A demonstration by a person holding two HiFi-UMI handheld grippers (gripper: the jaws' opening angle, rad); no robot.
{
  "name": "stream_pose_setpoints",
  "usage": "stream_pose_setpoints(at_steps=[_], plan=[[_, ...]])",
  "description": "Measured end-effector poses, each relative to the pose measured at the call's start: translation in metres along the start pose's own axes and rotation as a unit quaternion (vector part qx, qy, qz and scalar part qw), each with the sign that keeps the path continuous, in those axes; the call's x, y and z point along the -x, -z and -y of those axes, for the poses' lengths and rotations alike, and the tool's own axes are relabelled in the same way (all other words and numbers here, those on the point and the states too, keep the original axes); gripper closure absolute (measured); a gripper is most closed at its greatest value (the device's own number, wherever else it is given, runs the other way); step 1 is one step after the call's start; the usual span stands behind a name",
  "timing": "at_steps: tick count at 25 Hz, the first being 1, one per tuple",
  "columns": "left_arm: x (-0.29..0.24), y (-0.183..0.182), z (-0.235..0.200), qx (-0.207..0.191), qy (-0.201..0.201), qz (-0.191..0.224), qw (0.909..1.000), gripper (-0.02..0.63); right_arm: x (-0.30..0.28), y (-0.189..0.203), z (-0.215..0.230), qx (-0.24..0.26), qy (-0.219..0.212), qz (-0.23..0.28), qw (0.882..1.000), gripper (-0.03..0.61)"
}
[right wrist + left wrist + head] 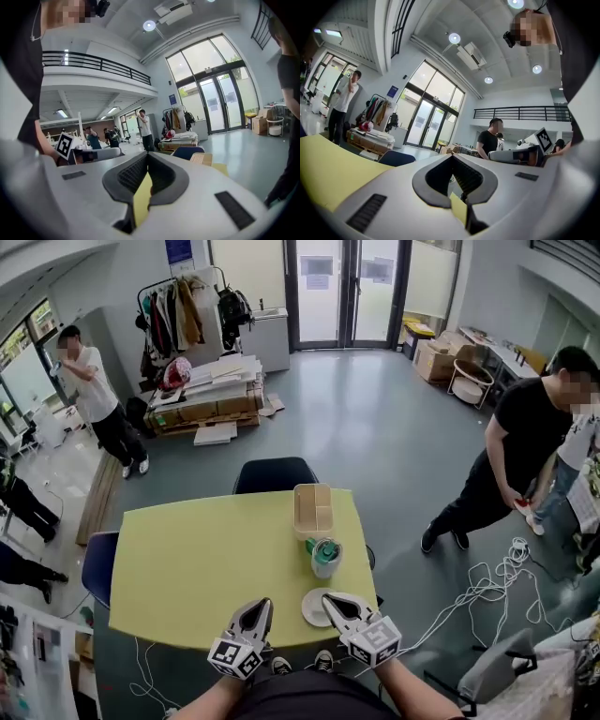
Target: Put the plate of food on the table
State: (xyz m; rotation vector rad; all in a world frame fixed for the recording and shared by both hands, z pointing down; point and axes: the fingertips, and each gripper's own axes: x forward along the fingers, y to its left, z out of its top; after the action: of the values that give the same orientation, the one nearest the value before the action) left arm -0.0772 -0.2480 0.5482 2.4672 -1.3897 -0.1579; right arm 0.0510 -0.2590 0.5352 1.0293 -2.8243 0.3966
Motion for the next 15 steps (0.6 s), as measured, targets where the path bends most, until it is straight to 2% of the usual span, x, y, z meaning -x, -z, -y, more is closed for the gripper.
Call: stream_pose_setpoints(at_steps=[5, 15], plan=[[-0.003, -0.012, 0.007, -0.005, 0.011, 0.004, 0.9999, 0.606, 0.004, -0.018, -0.011, -0.011, -0.028, 0.017, 0.999, 0.565], [-0.001, -0.020, 0.015, -0.013, 0.027, 0.002, 0.9995, 0.606, -0.002, -0.036, -0.018, -0.017, -0.022, 0.019, 0.999, 0.566]])
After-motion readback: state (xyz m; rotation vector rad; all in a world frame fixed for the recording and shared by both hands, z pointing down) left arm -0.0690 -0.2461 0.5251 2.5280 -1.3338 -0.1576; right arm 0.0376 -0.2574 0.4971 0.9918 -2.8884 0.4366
